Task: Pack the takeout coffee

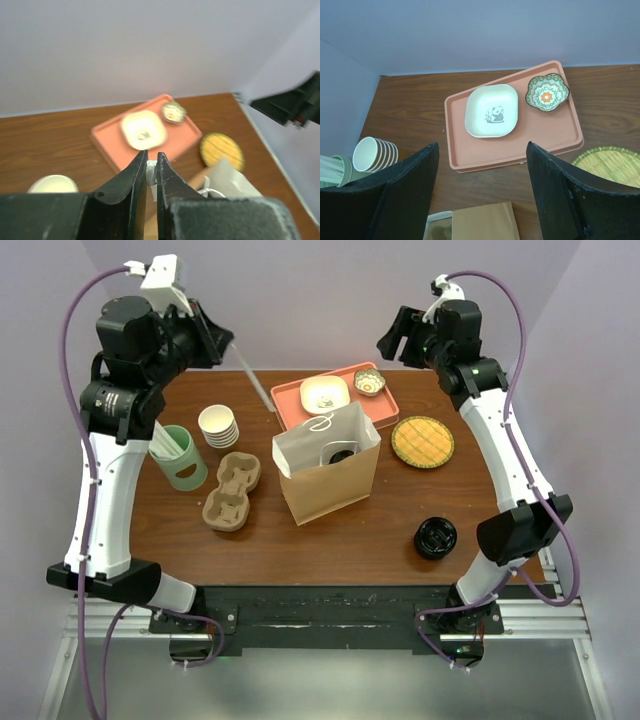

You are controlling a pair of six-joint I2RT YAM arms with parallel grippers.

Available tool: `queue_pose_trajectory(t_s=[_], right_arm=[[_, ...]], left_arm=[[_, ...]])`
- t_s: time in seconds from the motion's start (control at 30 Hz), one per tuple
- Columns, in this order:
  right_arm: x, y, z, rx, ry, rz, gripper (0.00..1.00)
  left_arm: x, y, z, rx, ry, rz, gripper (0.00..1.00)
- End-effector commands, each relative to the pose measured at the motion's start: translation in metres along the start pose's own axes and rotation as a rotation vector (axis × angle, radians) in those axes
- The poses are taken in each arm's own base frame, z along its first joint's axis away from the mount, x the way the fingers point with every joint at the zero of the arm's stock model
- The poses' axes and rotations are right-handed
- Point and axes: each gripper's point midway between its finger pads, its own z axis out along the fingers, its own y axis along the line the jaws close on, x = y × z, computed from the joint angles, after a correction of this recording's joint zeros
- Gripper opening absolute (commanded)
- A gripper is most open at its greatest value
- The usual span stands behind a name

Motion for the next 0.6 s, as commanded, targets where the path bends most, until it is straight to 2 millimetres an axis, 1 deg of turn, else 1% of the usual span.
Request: queue_pose_trajectory(t_s=[0.0,0.03,0.07,0.1,0.17,0.2,0.27,0.33,0.37,0.4,0.43,0.47,0.5,0.57], right_arm=[[-0.035,0.002,-0.035,0.029,-0.096,-0.023,0.75],[-0.033,0.001,-0.036,0.032,-0.092,-0.036,0.75],[-0.034,-0.003,-0.040,0.053,-0.098,-0.038,0.75],[-0.034,-0.004,-0.041,0.059,-0.097,-0.040,0.75],[-0.033,-0.004,-0.045,0.061,-0.094,-0.045,0.76],[-0.032,-0.004,-0.046,0.061,-0.094,-0.045,0.76],[-0.030,-0.005,-0.046,0.061,-0.089,-0.043,0.76],[-0.027,-0.006,-0.048,0.062,-0.085,-0.043,0.76],[-0.026,-0.005,-0.048,0.059,-0.081,-0.043,0.76],[-0.025,-0.004,-0.050,0.052,-0.079,-0.044,0.76],[-0.022,-0.004,-0.049,0.049,-0.069,-0.040,0.76],[-0.019,-0.004,-0.049,0.048,-0.060,-0.040,0.76],[-0.018,-0.005,-0.050,0.051,-0.055,-0.040,0.77],[-0.015,-0.006,-0.053,0.057,-0.037,-0.046,0.78]], left_arm=[[0.016,-0.052,-0.009,0.256,0.042,-0.099,0.06],[0.017,-0.057,-0.009,0.283,0.034,-0.095,0.05],[0.020,-0.062,-0.014,0.300,0.038,-0.104,0.04],[0.032,-0.059,-0.010,0.293,0.063,-0.116,0.04],[0.037,-0.063,-0.014,0.317,0.074,-0.117,0.03],[0.042,-0.062,-0.014,0.313,0.089,-0.123,0.03],[0.043,-0.066,-0.018,0.338,0.084,-0.128,0.03],[0.046,-0.065,-0.018,0.334,0.091,-0.130,0.05],[0.048,-0.064,-0.018,0.327,0.092,-0.118,0.10],[0.056,-0.060,-0.016,0.315,0.110,-0.116,0.15],[0.063,-0.058,-0.014,0.309,0.128,-0.114,0.23],[0.068,-0.056,-0.014,0.307,0.135,-0.106,0.39],[0.082,-0.051,-0.011,0.295,0.164,-0.109,0.46],[0.089,-0.048,-0.012,0.287,0.170,-0.091,0.59]])
